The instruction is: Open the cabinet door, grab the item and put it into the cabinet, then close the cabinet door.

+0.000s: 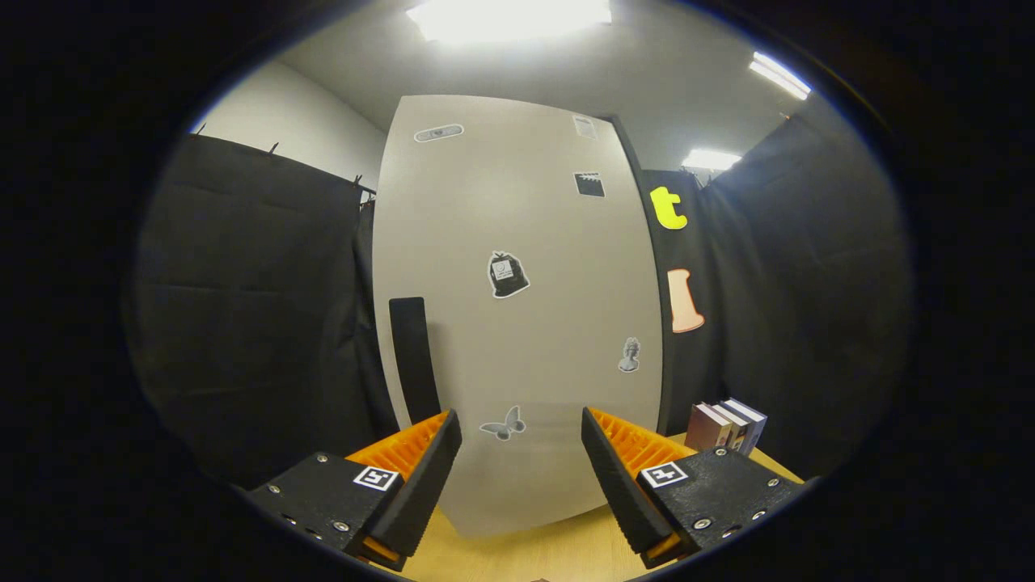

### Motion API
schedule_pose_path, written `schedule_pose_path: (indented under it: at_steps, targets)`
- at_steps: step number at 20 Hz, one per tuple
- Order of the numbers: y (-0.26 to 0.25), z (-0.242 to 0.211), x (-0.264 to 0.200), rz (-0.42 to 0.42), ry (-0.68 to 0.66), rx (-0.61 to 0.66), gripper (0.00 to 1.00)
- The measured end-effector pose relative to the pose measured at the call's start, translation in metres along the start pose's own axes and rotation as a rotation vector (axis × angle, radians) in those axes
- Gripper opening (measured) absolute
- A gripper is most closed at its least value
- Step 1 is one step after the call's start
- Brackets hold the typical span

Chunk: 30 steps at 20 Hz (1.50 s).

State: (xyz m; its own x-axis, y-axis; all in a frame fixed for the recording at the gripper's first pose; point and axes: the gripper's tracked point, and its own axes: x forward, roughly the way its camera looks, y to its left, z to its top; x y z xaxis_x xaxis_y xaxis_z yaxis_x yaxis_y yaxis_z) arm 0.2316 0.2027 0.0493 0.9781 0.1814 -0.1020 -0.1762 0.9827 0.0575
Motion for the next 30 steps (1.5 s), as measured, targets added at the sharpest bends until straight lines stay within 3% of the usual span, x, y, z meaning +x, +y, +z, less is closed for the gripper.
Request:
schedule_pose_path:
  at_steps: [5, 16, 30]
  targets:
    - [-0.018, 0.005, -0.035, -0.012, -0.03, -0.006, 0.93]
    - [-0.038, -0.044, -0.089, -0.034, -0.016, -0.026, 0.93]
    - [-0.033, -0.049, -0.088, -0.035, -0.039, 0.004, 0.93]
